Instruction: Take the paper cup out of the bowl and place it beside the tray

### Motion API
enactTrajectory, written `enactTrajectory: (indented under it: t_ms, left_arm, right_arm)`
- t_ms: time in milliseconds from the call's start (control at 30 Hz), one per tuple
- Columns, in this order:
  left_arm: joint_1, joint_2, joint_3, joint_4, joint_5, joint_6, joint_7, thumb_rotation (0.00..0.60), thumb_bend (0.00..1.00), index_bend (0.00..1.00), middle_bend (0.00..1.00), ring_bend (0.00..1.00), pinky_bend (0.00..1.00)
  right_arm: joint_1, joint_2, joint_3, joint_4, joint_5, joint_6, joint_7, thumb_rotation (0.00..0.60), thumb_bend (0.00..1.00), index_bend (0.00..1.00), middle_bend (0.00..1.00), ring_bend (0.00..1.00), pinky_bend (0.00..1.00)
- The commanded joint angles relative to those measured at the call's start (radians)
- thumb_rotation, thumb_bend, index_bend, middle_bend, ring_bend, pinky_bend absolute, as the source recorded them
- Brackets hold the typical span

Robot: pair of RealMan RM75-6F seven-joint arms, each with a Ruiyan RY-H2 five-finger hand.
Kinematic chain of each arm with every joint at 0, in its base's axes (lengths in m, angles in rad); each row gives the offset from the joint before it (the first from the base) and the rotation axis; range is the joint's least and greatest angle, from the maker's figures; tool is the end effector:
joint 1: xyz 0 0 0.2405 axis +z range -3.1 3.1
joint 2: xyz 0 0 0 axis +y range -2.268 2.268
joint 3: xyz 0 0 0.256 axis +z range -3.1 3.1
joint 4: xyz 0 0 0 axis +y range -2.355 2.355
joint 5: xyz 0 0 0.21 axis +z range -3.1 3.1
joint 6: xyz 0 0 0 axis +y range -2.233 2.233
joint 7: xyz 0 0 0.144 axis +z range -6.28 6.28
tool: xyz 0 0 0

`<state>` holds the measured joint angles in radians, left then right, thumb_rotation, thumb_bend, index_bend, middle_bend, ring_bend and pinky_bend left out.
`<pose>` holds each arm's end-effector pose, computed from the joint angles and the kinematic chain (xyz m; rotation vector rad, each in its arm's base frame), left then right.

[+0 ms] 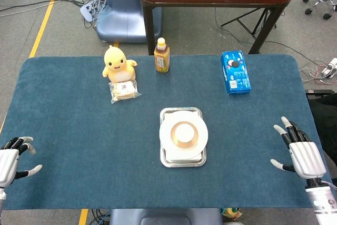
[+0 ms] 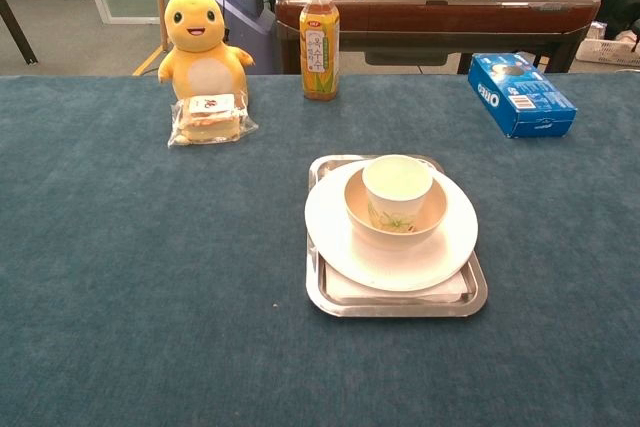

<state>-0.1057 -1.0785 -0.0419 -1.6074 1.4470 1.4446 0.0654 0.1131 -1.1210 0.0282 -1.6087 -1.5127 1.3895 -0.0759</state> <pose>-0.3211 0.1861 0.1698 -1.4076 -0.8621 -0.7861 -0.3119 -0.1844 0.1425 1.5039 -0.9042 0.8032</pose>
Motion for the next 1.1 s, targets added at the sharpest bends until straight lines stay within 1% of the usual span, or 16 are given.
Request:
enactTrajectory:
  t_ms: [33, 100, 167, 200, 267, 333, 467, 600, 700, 800, 900, 967, 1033, 1100]
  left_arm:
    - [0.007, 0.001, -0.002, 0.002, 0.004, 0.012, -0.010, 0.600, 0.00, 0.54, 0.28, 0.23, 0.43]
    - [0.008, -0.001, -0.003, 0.006, 0.003, 0.015, -0.011, 0.600, 0.00, 0.54, 0.29, 0.23, 0.43]
    - [0.009, -0.003, -0.003, 0.010, -0.003, 0.012, -0.009, 0.600, 0.00, 0.55, 0.29, 0.23, 0.43]
    - [0.010, -0.002, -0.002, 0.009, -0.006, 0.009, -0.009, 0.600, 0.00, 0.55, 0.30, 0.24, 0.43]
    - [0.011, 0.001, -0.002, 0.006, -0.009, 0.007, -0.009, 0.600, 0.00, 0.55, 0.30, 0.23, 0.43]
    - [0.012, 0.002, -0.003, 0.004, -0.011, 0.009, -0.010, 0.600, 0.00, 0.55, 0.31, 0.24, 0.43]
    - [0.009, 0.003, -0.004, 0.006, -0.015, -0.001, -0.016, 0.600, 0.00, 0.55, 0.33, 0.24, 0.43]
    - [0.009, 0.007, -0.004, 0.004, -0.017, -0.004, -0.019, 0.600, 0.00, 0.55, 0.35, 0.25, 0.43]
    - [0.011, 0.009, -0.004, 0.000, -0.017, -0.002, -0.018, 0.600, 0.00, 0.55, 0.36, 0.26, 0.43]
    - [0.013, 0.012, -0.002, -0.003, -0.018, -0.002, -0.011, 0.600, 0.00, 0.55, 0.38, 0.27, 0.43]
    - [0.016, 0.015, -0.001, -0.007, -0.025, -0.005, -0.006, 0.600, 0.00, 0.55, 0.40, 0.28, 0.44]
    - [0.018, 0.019, -0.002, -0.012, -0.033, -0.007, -0.003, 0.600, 0.00, 0.55, 0.40, 0.28, 0.44]
    - [0.020, 0.021, -0.001, -0.017, -0.036, -0.006, 0.004, 0.600, 0.00, 0.55, 0.40, 0.28, 0.44]
    - [0.022, 0.023, 0.003, -0.022, -0.032, -0.005, 0.014, 0.600, 0.00, 0.55, 0.41, 0.29, 0.44]
  right_arm:
    - [0.002, -0.007, -0.003, 0.008, -0.009, 0.002, 0.006, 0.600, 0.00, 0.00, 0.02, 0.01, 0.18]
    - [0.003, -0.010, -0.001, 0.010, -0.012, 0.006, 0.014, 0.600, 0.00, 0.02, 0.03, 0.01, 0.18]
    - [0.004, -0.014, 0.004, 0.014, -0.013, 0.014, 0.022, 0.600, 0.00, 0.09, 0.06, 0.01, 0.18]
    - [0.004, -0.016, 0.005, 0.016, -0.015, 0.017, 0.026, 0.600, 0.00, 0.15, 0.08, 0.01, 0.18]
    - [0.005, -0.017, 0.007, 0.018, -0.019, 0.022, 0.031, 0.600, 0.00, 0.23, 0.10, 0.01, 0.18]
    - [0.007, -0.016, 0.007, 0.013, -0.025, 0.024, 0.036, 0.600, 0.00, 0.28, 0.12, 0.01, 0.18]
    - [0.029, 0.003, 0.004, 0.000, -0.041, -0.005, 0.025, 0.600, 0.00, 0.32, 0.15, 0.01, 0.18]
    - [0.096, 0.040, 0.014, -0.026, -0.051, -0.098, -0.018, 0.600, 0.00, 0.33, 0.15, 0.01, 0.18]
    - [0.152, 0.052, 0.032, -0.038, -0.047, -0.168, -0.032, 0.600, 0.00, 0.34, 0.15, 0.01, 0.18]
    - [0.221, 0.055, 0.057, -0.044, -0.039, -0.245, -0.031, 0.600, 0.04, 0.35, 0.15, 0.02, 0.18]
    - [0.269, 0.048, 0.079, -0.051, -0.029, -0.292, -0.035, 0.600, 0.09, 0.35, 0.15, 0.02, 0.18]
    - [0.306, 0.041, 0.097, -0.061, -0.016, -0.327, -0.031, 0.600, 0.17, 0.37, 0.14, 0.02, 0.18]
    - [0.341, 0.035, 0.113, -0.068, -0.001, -0.362, -0.036, 0.600, 0.27, 0.39, 0.14, 0.02, 0.18]
    - [0.373, 0.027, 0.127, -0.074, 0.012, -0.391, -0.046, 0.600, 0.32, 0.40, 0.13, 0.02, 0.18]
